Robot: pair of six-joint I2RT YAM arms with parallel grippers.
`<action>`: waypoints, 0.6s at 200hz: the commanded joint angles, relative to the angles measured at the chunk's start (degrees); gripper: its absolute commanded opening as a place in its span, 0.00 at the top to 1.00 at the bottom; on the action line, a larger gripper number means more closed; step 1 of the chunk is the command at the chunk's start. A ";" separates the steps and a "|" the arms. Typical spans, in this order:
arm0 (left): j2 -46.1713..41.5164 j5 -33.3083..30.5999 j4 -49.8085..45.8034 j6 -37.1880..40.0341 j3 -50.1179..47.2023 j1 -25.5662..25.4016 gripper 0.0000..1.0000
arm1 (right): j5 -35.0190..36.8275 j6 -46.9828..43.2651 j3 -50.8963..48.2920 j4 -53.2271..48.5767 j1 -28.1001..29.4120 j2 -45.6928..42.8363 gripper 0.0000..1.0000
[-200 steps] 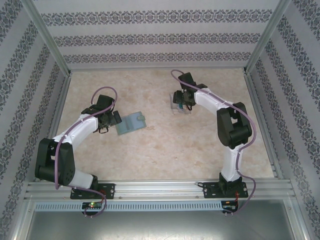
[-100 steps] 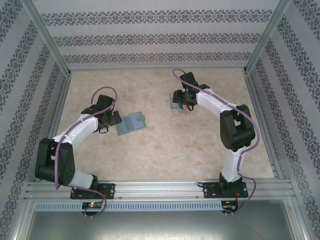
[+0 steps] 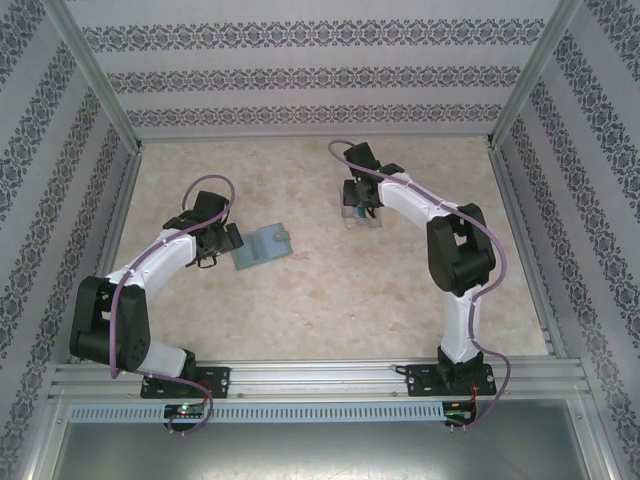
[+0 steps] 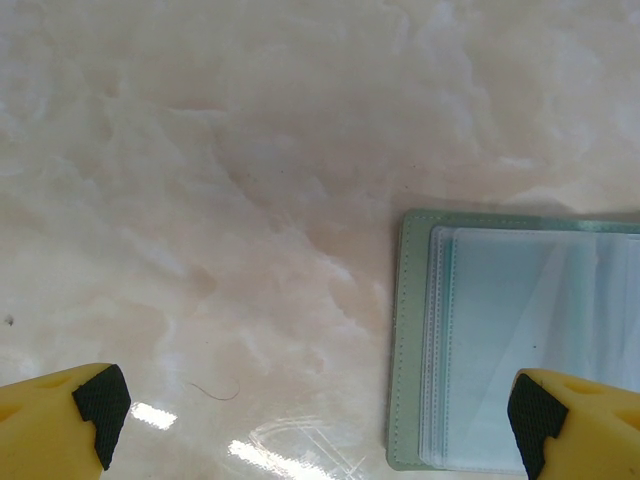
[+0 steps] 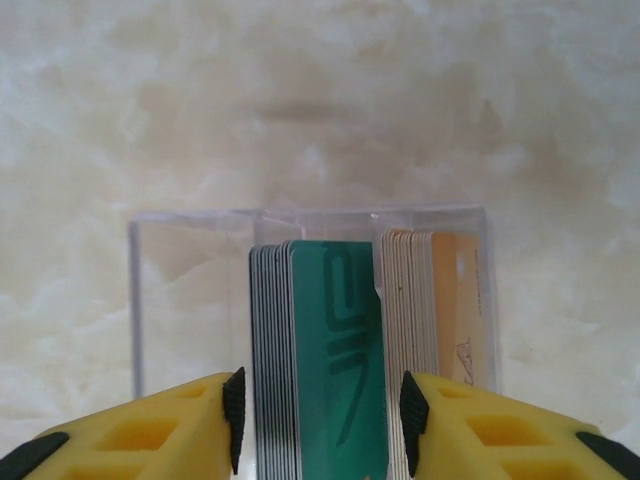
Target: Put the credit cards into the card holder
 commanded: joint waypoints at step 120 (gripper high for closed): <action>-0.80 -1.68 0.57 0.45 -0.73 0.37 0.01 | 10.40 -4.74 8.22 -8.89 4.27 6.63 0.53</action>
